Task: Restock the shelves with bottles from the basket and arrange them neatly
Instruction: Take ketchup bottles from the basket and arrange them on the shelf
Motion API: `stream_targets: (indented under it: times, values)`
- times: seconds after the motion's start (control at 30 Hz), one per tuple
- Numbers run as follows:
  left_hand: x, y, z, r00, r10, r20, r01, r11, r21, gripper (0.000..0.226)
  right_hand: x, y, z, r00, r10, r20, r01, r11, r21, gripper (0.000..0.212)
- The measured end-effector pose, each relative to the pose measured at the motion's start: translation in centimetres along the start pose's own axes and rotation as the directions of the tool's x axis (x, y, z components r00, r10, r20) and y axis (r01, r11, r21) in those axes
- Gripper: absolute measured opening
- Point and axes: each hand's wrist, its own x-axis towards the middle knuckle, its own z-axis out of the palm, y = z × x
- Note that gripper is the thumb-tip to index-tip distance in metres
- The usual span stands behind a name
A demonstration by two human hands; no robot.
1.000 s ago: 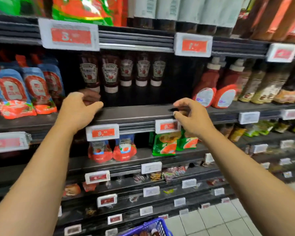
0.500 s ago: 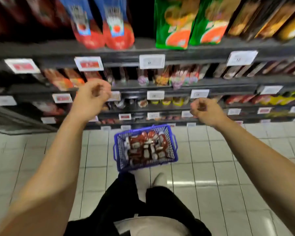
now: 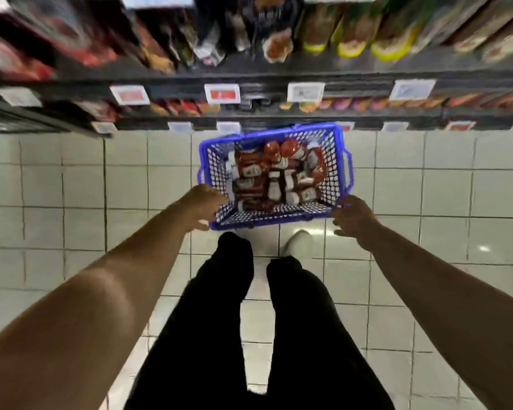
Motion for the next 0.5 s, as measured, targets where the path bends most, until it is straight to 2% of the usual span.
stream_targets:
  times: [0.07, 0.13, 0.2, 0.27, 0.3, 0.4, 0.5]
  values:
    - [5.3, -1.1, 2.3, 0.998, -0.062, -0.003, 0.062, 0.998, -0.023, 0.009, 3.9, 1.2, 2.4, 0.999, 0.023, -0.027, -0.021, 0.998, 0.064, 0.028]
    - [10.8, -1.6, 4.5, 0.996, -0.084, -0.021, 0.083, 0.996, -0.013, 0.026, 8.2, 2.6, 4.4, 0.997, 0.065, -0.042, -0.054, 0.972, 0.227, 0.026]
    - [16.0, -1.6, 6.7, 0.994, -0.113, -0.001, 0.113, 0.992, -0.059, 0.038, 12.4, 3.8, 6.4, 0.992, 0.125, 0.027, -0.122, 0.853, 0.508, 0.011]
    - [20.4, -1.9, 8.8, 0.978, -0.19, 0.089, 0.204, 0.962, -0.181, 0.044, 16.4, 4.7, 7.9, 0.971, 0.217, 0.095, -0.225, 0.721, 0.655, 0.014]
    - [22.2, -2.0, 9.8, 0.967, -0.22, 0.129, 0.246, 0.94, -0.236, 0.04, 18.4, 5.0, 8.3, 0.959, 0.259, 0.114, -0.265, 0.686, 0.677, 0.015]
    - [27.5, -2.7, 11.9, 0.946, -0.264, 0.187, 0.318, 0.867, -0.384, 0.037, 24.1, 5.5, 9.2, 0.948, 0.294, 0.121, -0.303, 0.726, 0.617, 0.022]
    - [32.2, -2.5, 12.7, 0.961, -0.229, 0.157, 0.277, 0.756, -0.593, 0.029, 28.9, 5.6, 10.7, 0.929, 0.365, -0.068, -0.255, 0.761, 0.597, 0.059]
